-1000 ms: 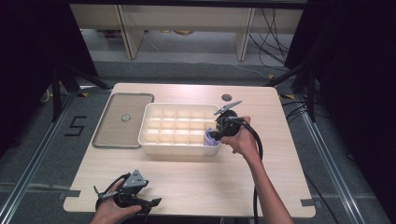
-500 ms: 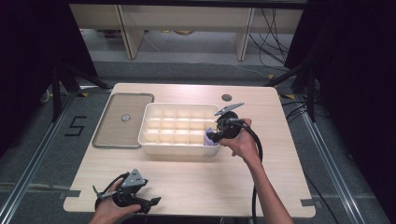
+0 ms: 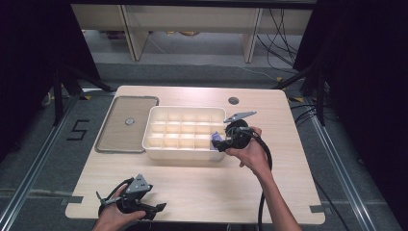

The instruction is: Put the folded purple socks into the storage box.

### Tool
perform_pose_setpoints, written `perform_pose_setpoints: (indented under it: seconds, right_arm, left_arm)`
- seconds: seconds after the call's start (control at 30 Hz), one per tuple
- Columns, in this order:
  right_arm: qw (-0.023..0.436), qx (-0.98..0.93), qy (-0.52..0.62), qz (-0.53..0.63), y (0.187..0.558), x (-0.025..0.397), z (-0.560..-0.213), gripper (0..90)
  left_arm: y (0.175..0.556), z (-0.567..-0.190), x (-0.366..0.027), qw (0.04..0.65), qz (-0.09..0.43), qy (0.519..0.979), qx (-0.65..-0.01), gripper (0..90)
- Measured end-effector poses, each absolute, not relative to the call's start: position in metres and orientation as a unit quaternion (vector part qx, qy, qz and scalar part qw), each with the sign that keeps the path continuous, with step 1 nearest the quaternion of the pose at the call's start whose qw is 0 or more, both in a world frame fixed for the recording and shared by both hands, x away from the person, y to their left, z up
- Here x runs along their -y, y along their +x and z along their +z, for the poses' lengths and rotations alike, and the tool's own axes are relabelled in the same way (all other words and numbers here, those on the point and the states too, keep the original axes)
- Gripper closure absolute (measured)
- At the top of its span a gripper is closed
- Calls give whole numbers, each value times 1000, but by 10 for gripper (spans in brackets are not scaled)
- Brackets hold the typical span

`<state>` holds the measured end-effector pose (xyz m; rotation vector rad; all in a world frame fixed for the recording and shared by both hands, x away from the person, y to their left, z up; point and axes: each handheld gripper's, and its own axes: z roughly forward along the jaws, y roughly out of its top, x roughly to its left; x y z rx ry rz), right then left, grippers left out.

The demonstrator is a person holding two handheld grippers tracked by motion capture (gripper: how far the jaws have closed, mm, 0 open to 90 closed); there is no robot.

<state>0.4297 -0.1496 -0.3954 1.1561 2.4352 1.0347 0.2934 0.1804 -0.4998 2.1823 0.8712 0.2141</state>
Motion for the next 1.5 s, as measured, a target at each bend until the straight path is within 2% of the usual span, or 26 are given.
perform_pose_setpoints:
  seconds: [0.3, 0.43, 0.57, 0.6, 0.63, 0.83, 0.9, 1.5]
  right_arm:
    - [125, -831, 399, 367, 419, 148, -398, 287]
    - [134, -829, 387, 380, 416, 148, -401, 288]
    - [121, -829, 393, 379, 408, 150, -401, 286]
    - [132, -827, 388, 385, 408, 151, -403, 286]
    - [119, -830, 391, 379, 405, 151, -401, 285]
    - [114, -830, 387, 385, 397, 152, -403, 286]
    - [128, -827, 381, 393, 396, 151, -406, 284]
    - [130, -836, 371, 383, 374, 158, -419, 283]
  left_arm:
    - [294, -499, -181, 383, 92, 853, -342, 175]
    - [294, -499, -181, 383, 90, 854, -342, 174]
    - [293, -500, -181, 384, 83, 853, -344, 174]
    - [293, -500, -181, 384, 83, 853, -344, 174]
    - [294, -499, -181, 384, 91, 852, -343, 174]
    - [295, -500, -182, 382, 91, 856, -337, 174]
    - [295, -500, -182, 382, 91, 856, -337, 174]
    - [292, -501, -180, 386, 85, 851, -346, 174]
